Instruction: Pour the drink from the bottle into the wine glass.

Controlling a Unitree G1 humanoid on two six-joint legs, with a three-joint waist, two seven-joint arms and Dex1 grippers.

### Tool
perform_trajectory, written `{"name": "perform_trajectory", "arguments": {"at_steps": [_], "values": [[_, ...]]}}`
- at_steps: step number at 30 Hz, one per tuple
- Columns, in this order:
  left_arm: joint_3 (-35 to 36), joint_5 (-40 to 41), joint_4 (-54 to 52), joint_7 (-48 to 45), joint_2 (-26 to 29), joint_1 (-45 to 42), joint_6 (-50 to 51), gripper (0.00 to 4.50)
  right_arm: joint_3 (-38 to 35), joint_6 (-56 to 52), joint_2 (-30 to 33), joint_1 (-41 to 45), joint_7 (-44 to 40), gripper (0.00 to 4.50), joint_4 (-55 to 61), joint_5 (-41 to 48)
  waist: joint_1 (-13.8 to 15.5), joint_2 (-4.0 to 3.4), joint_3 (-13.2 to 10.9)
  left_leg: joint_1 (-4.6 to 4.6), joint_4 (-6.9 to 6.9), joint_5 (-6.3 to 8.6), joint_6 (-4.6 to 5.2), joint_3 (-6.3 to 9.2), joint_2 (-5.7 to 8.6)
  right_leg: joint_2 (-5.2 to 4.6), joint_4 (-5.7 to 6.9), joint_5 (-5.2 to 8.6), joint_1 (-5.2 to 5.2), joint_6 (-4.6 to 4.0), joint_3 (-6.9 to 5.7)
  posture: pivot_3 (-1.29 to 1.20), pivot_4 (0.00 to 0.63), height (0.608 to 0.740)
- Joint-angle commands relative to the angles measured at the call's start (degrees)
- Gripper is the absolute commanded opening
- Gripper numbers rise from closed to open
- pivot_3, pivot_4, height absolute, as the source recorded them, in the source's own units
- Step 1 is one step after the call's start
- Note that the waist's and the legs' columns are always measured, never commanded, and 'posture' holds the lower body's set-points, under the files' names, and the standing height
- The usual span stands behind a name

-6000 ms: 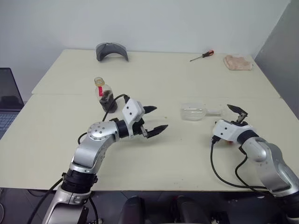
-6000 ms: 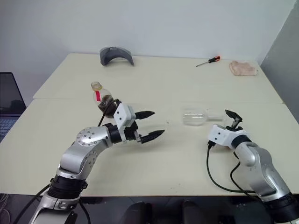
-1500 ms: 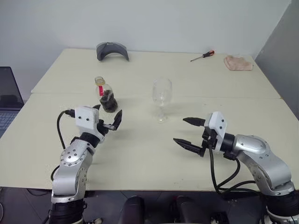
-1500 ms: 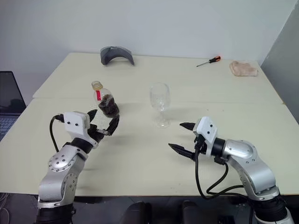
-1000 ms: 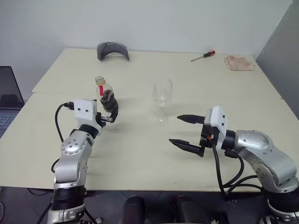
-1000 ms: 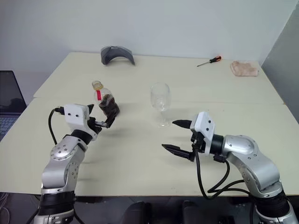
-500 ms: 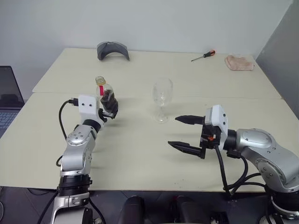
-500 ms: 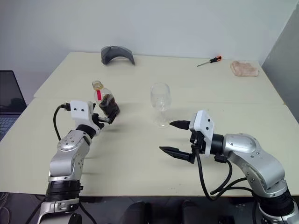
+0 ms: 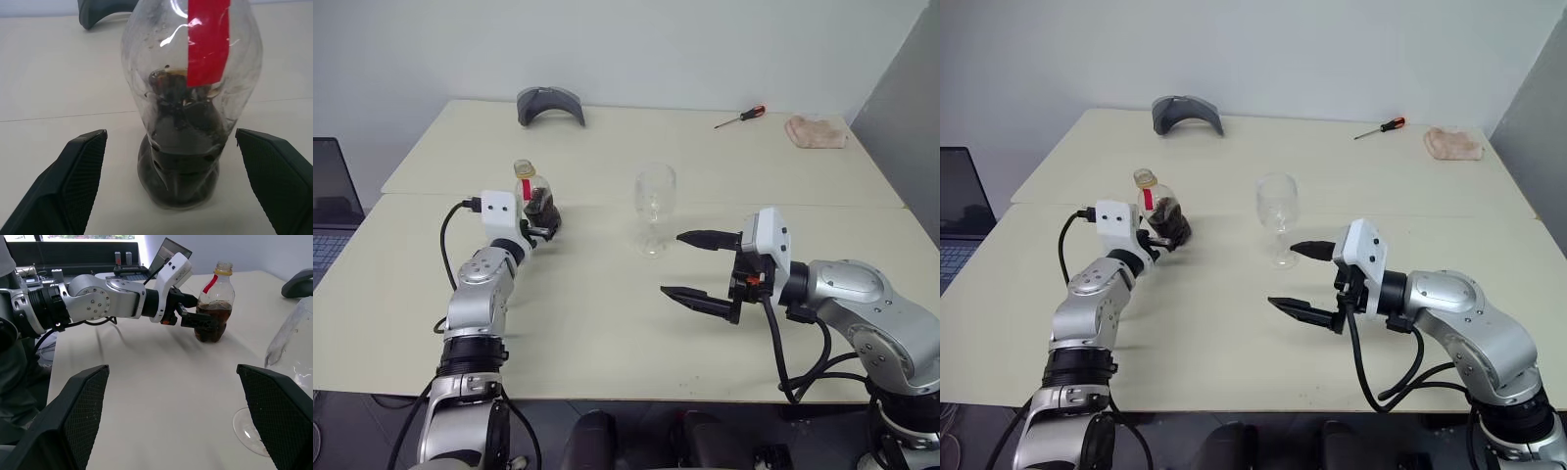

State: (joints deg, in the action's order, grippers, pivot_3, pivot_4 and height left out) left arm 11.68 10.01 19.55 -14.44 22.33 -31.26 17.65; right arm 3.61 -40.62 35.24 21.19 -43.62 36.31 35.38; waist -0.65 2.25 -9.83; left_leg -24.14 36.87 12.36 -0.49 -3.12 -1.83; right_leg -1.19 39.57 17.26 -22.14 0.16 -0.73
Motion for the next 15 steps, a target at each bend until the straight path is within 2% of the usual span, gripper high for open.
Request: {"name": "perform_trajectory", "arguments": {"at_steps": [1,3,6,13,15], "values": [[0.1,-0.7,3.5,-0.4,0.8,-4.0,-3.4,4.50,-0.1,0.4,-0.1,0.9,0.4,4.46,2.3,1.0,0.1,0.00,0.0,-0.01,0.01,0.00,0.00,0.00,0.00,0.00,0.00,0.00,0.00,0.00,-0.01,0.00,0.150,0.740],[0.3,-0.6,5.6,-0.5,0.7,-5.3,-4.4,4.50,0.0,0.5,-0.1,0.9,0.4,4.46,2.3,0.8,0.2,0.00,0.0,-0.02,0.02,0.00,0.00,0.00,0.00,0.00,-0.01,-0.01,0.00,0.01,-0.01,0.00,0.150,0.740],[1.4,0.8,8.7,-0.8,0.1,-7.3,-5.4,3.88,0.1,0.6,-0.1,0.8,0.7,4.50,2.3,0.4,0.2,0.00,0.0,-0.02,0.02,0.00,0.00,-0.01,0.01,-0.01,-0.02,-0.01,0.00,0.01,0.00,0.00,0.150,0.740],[1.1,1.6,9.6,-2.2,0.0,-8.3,-6.3,1.61,0.1,0.7,-0.1,0.5,1.2,4.50,2.6,0.3,0.2,0.00,0.0,-0.03,0.02,0.00,0.00,-0.01,0.00,-0.02,-0.01,-0.01,-0.02,0.01,0.00,0.00,0.150,0.740],[0.9,1.7,8.0,-2.5,0.2,-8.2,-5.9,1.12,0.0,0.7,-0.1,0.2,1.6,4.50,2.8,0.2,0.2,0.00,0.0,-0.04,0.02,0.00,-0.01,0.00,0.00,-0.02,0.00,-0.01,-0.02,0.01,-0.01,0.00,0.150,0.740]]}}
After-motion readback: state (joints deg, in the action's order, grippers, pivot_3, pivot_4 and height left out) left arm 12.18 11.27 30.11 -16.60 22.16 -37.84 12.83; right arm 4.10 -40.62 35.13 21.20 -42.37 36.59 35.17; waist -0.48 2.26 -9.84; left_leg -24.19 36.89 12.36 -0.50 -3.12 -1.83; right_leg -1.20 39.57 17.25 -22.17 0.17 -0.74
